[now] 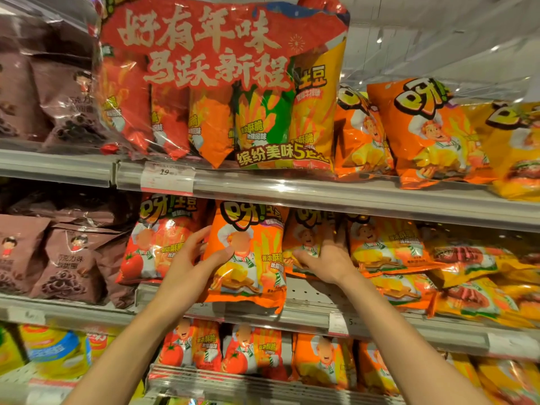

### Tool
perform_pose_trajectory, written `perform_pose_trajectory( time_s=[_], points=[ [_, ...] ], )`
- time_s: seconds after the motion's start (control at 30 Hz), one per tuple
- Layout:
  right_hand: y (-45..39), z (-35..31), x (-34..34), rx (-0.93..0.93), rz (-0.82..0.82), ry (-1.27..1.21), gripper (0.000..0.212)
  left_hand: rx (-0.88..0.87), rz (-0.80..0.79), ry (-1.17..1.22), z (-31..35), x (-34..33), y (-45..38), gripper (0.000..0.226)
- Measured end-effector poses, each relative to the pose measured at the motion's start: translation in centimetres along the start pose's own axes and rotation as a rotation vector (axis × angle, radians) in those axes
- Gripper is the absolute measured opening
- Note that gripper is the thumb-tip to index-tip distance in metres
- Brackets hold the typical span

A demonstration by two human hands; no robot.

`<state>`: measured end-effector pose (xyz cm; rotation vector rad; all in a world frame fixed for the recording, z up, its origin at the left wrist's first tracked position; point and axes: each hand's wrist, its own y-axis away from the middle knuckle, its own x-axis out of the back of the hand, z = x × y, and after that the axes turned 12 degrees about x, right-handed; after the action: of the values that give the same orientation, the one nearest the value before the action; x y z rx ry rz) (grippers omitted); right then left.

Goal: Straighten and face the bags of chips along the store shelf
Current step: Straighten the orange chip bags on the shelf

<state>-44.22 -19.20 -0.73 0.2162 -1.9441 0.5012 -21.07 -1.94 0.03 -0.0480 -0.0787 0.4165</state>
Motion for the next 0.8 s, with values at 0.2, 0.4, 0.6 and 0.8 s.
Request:
perform_pose_trajectory(
  time_s=[0.2, 0.4, 0.6, 0.8],
  points=[
    [0.7, 0.8, 0.6, 0.001, -0.047, -0.047, 0.096, 0.007, -0.015, 0.002, 0.1, -0.3, 0.2, 0.051],
    [0.8, 0.6, -0.7, 0.070, 0.139, 0.121, 0.077, 0.002, -0.001, -0.014, -0.2, -0.5, 0.3, 0.053],
    [0.5, 1.4, 0.5, -0.022, 0.118, -0.293, 0.059, -0.019, 0.000, -0.041, -0.6, -0.6, 0.2, 0.061],
    [3.2, 1.6, 2.8, 0.064, 0.229, -0.663, 0.046, -0.076, -0.021, -0.097, -0.9, -3.9, 0.1, 0.052]
  ],
)
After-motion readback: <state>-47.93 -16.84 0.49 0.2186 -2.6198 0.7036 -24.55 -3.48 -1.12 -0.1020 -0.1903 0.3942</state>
